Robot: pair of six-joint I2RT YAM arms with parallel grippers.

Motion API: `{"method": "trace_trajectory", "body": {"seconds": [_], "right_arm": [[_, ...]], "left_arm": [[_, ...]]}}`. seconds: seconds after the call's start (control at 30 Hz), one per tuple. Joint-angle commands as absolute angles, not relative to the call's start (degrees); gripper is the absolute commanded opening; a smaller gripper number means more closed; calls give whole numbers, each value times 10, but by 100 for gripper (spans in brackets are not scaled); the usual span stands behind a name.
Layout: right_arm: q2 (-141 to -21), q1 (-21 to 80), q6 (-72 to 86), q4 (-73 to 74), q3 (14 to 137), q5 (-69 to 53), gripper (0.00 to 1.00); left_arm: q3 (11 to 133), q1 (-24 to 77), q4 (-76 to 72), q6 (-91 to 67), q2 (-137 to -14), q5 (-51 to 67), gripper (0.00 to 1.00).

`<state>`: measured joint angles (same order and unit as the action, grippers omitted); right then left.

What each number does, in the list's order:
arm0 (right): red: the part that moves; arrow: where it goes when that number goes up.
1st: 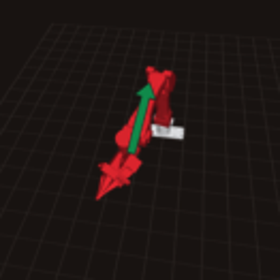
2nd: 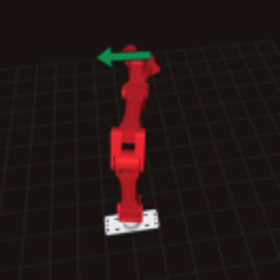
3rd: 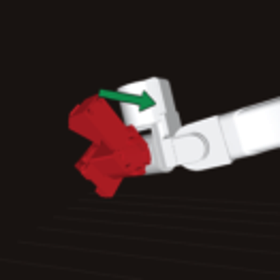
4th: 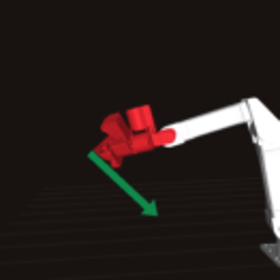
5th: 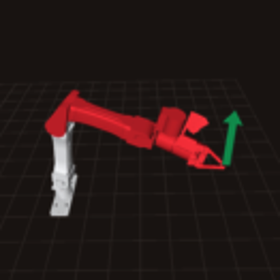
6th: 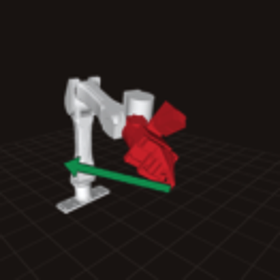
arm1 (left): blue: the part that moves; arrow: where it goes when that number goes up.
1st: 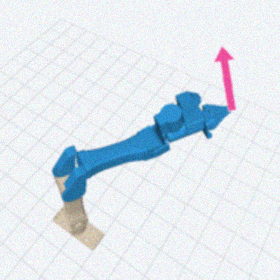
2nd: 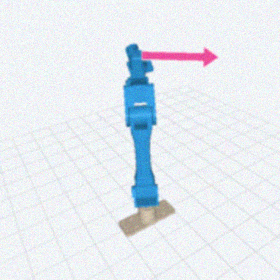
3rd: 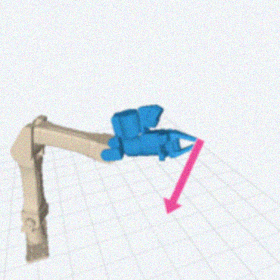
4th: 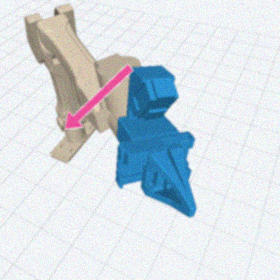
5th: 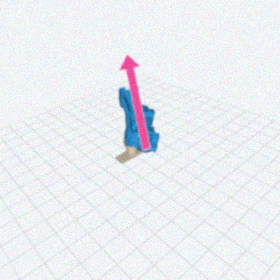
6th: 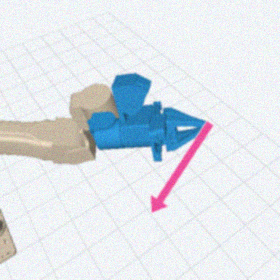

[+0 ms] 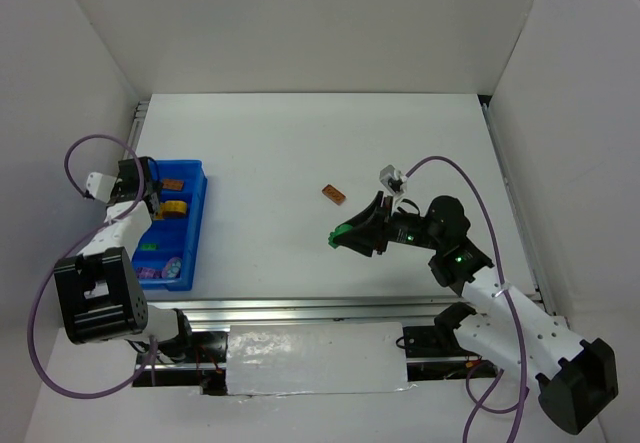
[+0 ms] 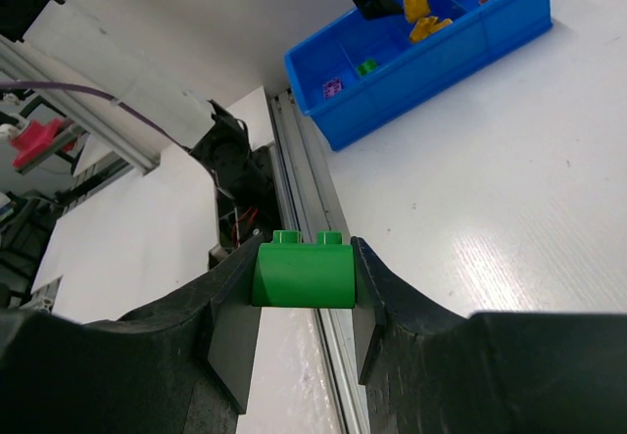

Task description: Sort the legos into containers by color

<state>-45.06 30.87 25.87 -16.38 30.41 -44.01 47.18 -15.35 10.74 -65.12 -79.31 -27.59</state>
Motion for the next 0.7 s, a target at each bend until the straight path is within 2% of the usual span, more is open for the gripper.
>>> {"method": "trace_trajectory", "body": {"seconds": [0.0, 0.17, 0.23, 0.33, 0.47, 0.5, 0.57, 0.6, 0.67], "right_arm": [[-450, 308, 257, -202, 303, -456, 0], [-454, 307, 257, -201, 303, -458, 0], [-454, 307, 257, -200, 303, -455, 0], [-456, 308, 260, -194, 304, -436, 0], [-466, 307, 275, -177, 314, -401, 0], [-468, 305, 280, -175, 316, -390, 0], [-468, 301, 292, -175, 320, -361, 0], [-469, 301, 298, -179, 321, -355, 0], [-479, 295, 322, -196, 328, -367, 0]], "left_arm": [[489, -157, 105, -666, -778, -281, 71], [506, -157, 122, -666, -773, -285, 85], [512, -157, 127, -663, -770, -280, 100], [519, -157, 122, -649, -745, -254, 99], [553, -150, 90, -532, -717, -109, 100], [556, -145, 77, -511, -715, -8, 100], [549, -123, 15, -475, -704, 112, 100], [540, -110, -16, -468, -700, 230, 100], [529, -45, -83, -450, -683, 304, 100]]}}
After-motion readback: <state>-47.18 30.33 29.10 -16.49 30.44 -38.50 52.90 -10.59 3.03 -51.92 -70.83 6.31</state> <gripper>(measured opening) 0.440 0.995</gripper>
